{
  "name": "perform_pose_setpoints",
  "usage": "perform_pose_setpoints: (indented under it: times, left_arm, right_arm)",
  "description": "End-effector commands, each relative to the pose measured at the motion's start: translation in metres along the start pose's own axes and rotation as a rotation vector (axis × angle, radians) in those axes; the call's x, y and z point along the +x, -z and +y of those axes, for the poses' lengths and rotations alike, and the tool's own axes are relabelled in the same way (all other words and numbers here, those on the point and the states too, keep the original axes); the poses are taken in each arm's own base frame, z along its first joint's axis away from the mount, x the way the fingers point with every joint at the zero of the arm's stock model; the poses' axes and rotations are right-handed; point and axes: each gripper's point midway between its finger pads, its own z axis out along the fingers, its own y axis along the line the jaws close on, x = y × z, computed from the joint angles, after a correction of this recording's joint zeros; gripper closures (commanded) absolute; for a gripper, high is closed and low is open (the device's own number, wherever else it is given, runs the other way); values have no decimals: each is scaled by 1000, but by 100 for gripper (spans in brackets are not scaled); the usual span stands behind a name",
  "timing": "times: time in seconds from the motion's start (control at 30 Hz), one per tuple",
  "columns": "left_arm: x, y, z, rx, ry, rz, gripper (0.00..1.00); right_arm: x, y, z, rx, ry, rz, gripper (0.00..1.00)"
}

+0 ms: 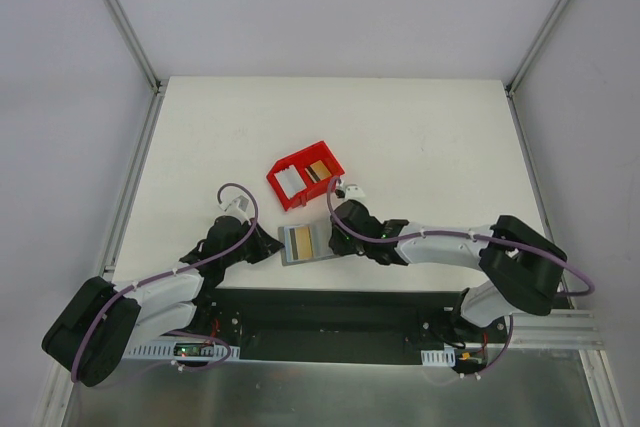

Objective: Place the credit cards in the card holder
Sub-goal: Insert the credit card into the card holder.

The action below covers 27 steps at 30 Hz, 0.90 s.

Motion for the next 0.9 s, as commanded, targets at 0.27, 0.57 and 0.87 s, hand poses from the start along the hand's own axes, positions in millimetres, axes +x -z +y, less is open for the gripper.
perform_pose_setpoints:
  times: [0.27,0.57,0.87]
  left_arm:
    - [8,0,12,-31,-12,27,100]
    - [9,-2,10,-28,-10,42,100]
    - [9,-3,11,-31,-9,45,100]
  right_arm:
    - [-48,32,43,-153,-5,-126,89]
    - [-46,29,50,-179,1,-110,70]
    - [-49,34,57,-205,32,-126,85]
